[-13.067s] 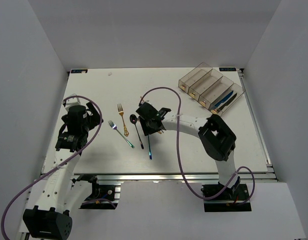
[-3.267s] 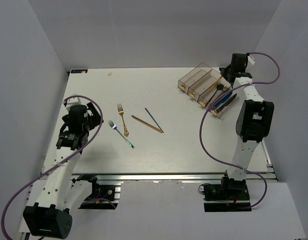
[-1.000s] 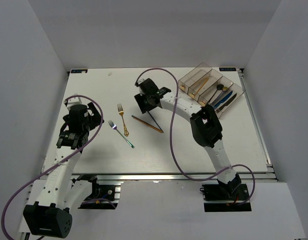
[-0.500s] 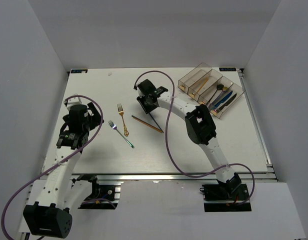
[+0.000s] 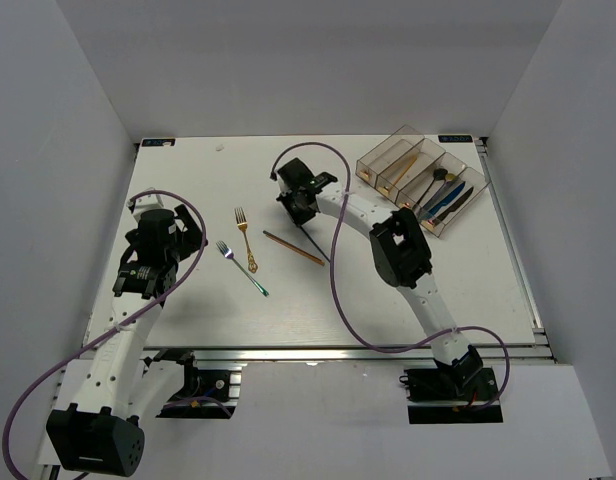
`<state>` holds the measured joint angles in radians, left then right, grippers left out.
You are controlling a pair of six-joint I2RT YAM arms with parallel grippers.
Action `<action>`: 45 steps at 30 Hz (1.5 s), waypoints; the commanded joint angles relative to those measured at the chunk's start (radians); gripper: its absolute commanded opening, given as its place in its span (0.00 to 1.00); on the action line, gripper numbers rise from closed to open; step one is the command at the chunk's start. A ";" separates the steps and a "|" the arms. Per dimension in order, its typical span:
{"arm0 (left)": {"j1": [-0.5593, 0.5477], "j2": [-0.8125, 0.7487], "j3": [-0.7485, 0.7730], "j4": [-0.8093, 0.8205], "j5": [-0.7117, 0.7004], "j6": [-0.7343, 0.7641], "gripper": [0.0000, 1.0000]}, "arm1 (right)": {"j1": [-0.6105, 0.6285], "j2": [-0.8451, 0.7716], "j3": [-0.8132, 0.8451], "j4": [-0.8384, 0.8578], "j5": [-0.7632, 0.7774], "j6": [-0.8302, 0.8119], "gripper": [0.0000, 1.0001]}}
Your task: Sort the eating utensils into containers
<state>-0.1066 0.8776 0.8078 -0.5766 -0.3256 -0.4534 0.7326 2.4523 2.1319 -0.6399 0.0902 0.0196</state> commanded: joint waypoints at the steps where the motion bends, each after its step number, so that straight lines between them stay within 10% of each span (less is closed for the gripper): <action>1: -0.001 -0.019 0.008 -0.005 -0.013 -0.002 0.98 | -0.042 -0.074 0.039 -0.021 0.014 0.020 0.00; 9: -0.002 -0.019 0.008 -0.005 -0.010 -0.002 0.98 | -0.388 -0.465 -0.289 0.380 -0.121 0.365 0.00; 17: -0.002 -0.014 0.005 -0.002 -0.004 -0.001 0.98 | -0.686 -0.457 -0.446 0.629 -0.035 0.828 0.00; 34: -0.002 0.014 0.010 -0.005 -0.015 -0.001 0.98 | -0.753 -0.185 -0.253 0.642 0.031 0.793 0.00; 38: -0.002 0.008 0.010 0.000 -0.018 -0.007 0.98 | -0.753 -0.205 -0.259 0.641 -0.018 0.784 0.43; 45: -0.008 0.037 0.048 -0.009 -0.003 -0.074 0.98 | -0.750 -0.277 -0.211 0.553 -0.018 0.746 0.66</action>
<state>-0.1070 0.8997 0.8112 -0.5789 -0.3313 -0.4812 -0.0181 2.2562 1.8519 -0.0582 0.0746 0.7994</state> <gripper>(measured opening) 0.981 0.650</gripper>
